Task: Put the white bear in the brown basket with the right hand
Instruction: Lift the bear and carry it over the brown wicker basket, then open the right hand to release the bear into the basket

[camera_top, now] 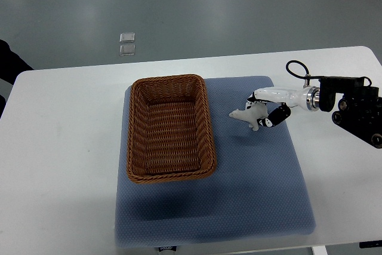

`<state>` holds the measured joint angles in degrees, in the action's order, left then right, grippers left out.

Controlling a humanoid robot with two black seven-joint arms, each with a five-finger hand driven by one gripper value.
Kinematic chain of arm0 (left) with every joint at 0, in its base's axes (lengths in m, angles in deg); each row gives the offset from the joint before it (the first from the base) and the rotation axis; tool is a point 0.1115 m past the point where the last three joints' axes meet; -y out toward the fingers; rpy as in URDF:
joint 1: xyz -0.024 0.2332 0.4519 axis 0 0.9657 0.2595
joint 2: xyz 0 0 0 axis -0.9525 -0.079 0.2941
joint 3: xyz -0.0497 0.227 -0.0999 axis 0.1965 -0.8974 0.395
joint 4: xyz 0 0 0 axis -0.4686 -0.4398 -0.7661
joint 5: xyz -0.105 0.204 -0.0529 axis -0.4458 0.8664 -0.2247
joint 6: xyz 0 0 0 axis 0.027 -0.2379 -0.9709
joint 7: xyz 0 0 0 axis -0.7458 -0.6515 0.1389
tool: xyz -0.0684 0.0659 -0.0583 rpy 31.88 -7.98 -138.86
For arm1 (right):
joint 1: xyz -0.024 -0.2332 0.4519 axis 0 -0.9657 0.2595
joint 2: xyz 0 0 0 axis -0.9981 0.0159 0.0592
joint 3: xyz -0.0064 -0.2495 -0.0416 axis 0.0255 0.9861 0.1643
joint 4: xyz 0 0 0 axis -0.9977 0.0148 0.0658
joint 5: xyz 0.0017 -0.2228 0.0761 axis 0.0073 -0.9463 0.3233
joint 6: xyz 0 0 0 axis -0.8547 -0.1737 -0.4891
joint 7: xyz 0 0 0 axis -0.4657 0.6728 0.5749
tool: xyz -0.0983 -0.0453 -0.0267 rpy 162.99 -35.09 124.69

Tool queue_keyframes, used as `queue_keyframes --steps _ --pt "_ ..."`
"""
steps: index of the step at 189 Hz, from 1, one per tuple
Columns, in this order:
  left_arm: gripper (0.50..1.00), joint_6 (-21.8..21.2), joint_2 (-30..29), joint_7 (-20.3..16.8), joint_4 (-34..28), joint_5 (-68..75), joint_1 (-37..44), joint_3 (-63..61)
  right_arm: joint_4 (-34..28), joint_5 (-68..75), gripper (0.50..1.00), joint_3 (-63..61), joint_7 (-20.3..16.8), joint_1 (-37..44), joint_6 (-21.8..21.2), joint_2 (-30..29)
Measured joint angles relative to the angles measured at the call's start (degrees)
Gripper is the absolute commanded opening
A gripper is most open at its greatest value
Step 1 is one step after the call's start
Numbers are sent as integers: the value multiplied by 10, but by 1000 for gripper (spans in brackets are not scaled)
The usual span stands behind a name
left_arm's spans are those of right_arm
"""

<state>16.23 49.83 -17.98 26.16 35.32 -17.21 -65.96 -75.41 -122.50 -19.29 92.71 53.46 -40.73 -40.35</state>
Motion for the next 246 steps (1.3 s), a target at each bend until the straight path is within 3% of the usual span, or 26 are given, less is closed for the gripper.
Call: queue_keyframes --steps 37,119,191,208,231,246 --pt "1000 0 0 0 0 0 0 0 -5 0 500 0 0 22 12 7" --pt "1000 0 0 0 0 0 0 0 -81 1 500 37 1 134 8 11" --pt "1000 0 0 0 0 0 0 0 -64 -12 500 150 0 206 10 -129" --pt "1000 0 0 0 0 0 0 0 -56 -15 582 154 -4 212 8 -146" --pt "1000 0 0 0 0 0 0 0 -50 -16 815 155 -8 213 9 -155" --pt "1000 0 0 0 0 0 0 0 -49 -16 860 155 -11 212 11 -156"
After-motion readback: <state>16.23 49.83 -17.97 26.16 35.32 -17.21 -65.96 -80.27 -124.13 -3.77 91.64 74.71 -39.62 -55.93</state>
